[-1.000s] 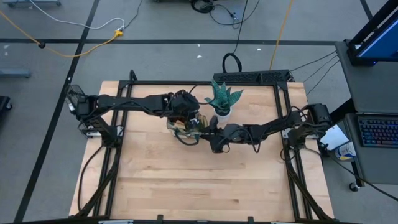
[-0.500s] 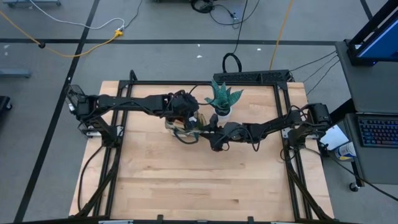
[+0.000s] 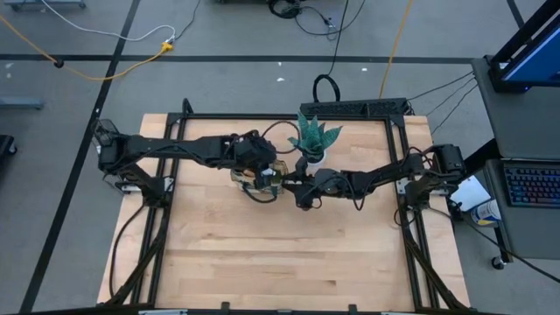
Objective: Pick & Place Garden tools in Gardening bag
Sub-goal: Put the brown hand rake into the white gardening bag
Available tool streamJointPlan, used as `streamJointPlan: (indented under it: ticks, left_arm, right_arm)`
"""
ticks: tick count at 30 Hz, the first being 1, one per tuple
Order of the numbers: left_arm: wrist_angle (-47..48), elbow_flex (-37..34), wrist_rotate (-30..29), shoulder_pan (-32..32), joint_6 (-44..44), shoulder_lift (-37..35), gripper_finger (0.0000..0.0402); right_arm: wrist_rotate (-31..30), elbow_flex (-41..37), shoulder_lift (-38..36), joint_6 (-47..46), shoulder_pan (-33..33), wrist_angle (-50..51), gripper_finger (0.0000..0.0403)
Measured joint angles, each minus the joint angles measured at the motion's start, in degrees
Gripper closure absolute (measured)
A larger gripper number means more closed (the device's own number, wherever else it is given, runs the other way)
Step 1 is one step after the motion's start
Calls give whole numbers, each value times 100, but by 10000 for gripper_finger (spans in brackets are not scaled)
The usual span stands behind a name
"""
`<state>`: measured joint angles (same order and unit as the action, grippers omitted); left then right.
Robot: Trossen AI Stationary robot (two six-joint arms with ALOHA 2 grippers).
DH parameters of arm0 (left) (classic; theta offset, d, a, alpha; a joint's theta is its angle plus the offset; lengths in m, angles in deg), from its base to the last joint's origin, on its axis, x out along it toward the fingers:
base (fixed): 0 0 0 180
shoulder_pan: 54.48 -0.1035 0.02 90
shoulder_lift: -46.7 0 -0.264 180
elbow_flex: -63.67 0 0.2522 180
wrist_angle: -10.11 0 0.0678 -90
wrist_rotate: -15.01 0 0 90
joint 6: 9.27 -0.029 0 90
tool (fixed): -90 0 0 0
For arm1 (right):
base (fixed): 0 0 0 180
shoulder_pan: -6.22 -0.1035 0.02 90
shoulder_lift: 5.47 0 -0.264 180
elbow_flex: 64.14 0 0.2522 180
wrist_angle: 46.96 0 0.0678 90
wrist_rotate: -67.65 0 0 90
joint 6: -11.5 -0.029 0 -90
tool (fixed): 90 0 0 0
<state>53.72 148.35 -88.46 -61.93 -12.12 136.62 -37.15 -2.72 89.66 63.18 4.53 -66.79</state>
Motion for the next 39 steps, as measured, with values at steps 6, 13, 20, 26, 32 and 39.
streamJointPlan:
  ticks: [6,13,20,26,32,39]
  left_arm:
    - [310,0,76,82,85,-442,389]
    - [575,2,989,-3,-569,-484,396]
    - [540,4,2157,-315,-1272,-440,392]
    - [579,3,2925,-686,-1553,-438,389]
    - [810,4,3356,-1010,-1904,-438,396]
    - [854,10,3958,-1275,-2081,-310,387]
  right_arm:
    - [-5,0,2,0,38,-29,261]
    - [7,0,4,1,38,-62,261]
    - [8,7,4,309,72,-308,261]
    - [3,7,4,604,243,-308,261]
    - [6,7,4,636,388,-526,261]
    - [12,7,4,768,475,-431,261]
